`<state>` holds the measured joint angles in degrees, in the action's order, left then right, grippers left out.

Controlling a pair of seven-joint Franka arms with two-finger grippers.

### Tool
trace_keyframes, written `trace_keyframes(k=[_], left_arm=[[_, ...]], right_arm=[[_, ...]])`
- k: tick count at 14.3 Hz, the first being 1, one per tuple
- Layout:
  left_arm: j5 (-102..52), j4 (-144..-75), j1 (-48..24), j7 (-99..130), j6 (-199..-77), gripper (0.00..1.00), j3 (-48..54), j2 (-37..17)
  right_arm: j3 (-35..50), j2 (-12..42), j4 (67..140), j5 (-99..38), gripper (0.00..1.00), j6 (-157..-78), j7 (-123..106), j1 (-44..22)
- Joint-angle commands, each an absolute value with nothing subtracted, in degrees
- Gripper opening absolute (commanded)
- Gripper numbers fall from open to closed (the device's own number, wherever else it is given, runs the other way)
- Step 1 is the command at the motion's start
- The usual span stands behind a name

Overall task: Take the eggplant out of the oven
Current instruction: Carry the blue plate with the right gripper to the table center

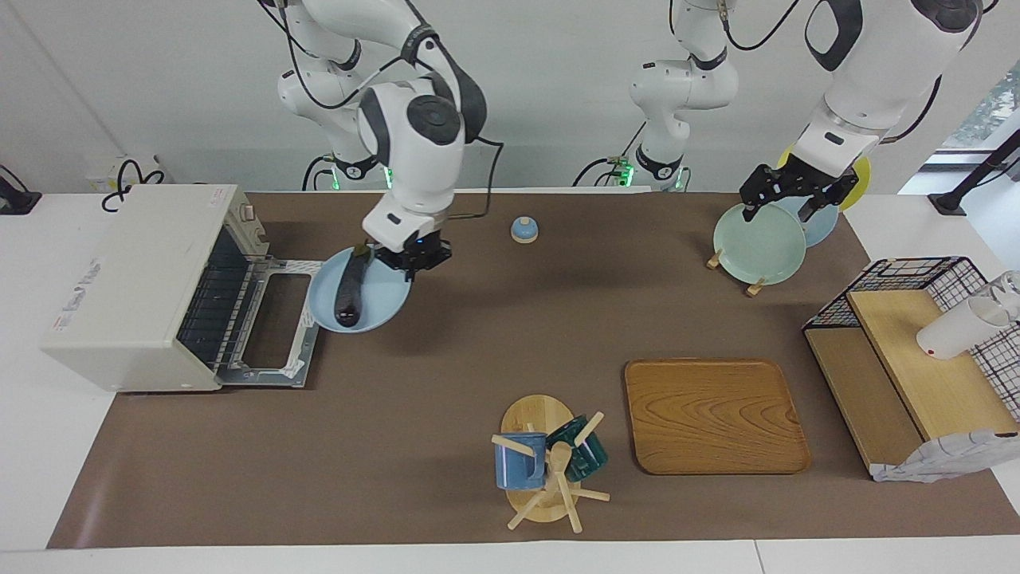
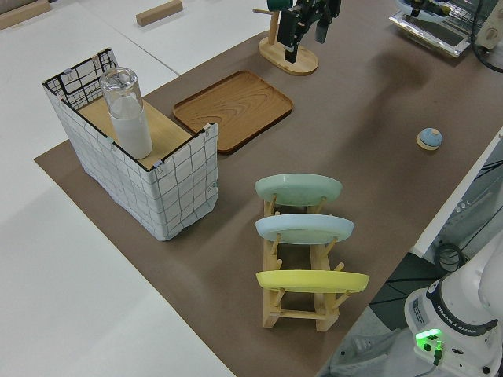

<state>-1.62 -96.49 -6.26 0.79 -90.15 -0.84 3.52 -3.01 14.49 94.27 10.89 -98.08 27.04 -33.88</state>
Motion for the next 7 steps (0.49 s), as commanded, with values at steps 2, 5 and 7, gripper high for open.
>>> trace_keyframes(k=[2, 5, 7], left_arm=[[-0.5, -96.2, -6.2, 0.5, -89.6, 1.00, -0.8, 3.8], [-0.5, -96.2, -6.2, 0.4, -89.6, 1.00, -0.8, 3.8], [-0.5, -96.2, -6.2, 0.5, -89.6, 1.00, -0.8, 3.8]], right_arm=[[-1.8, 34.3, 68.8, 9.1, 0.00, -90.9, 37.8, -40.2], [-0.3, 35.1, 69.9, 5.7, 0.00, -101.4, 41.5, -41.4], [-0.1, 35.8, 72.5, 3.3, 0.00, -108.9, 45.3, -42.1]])
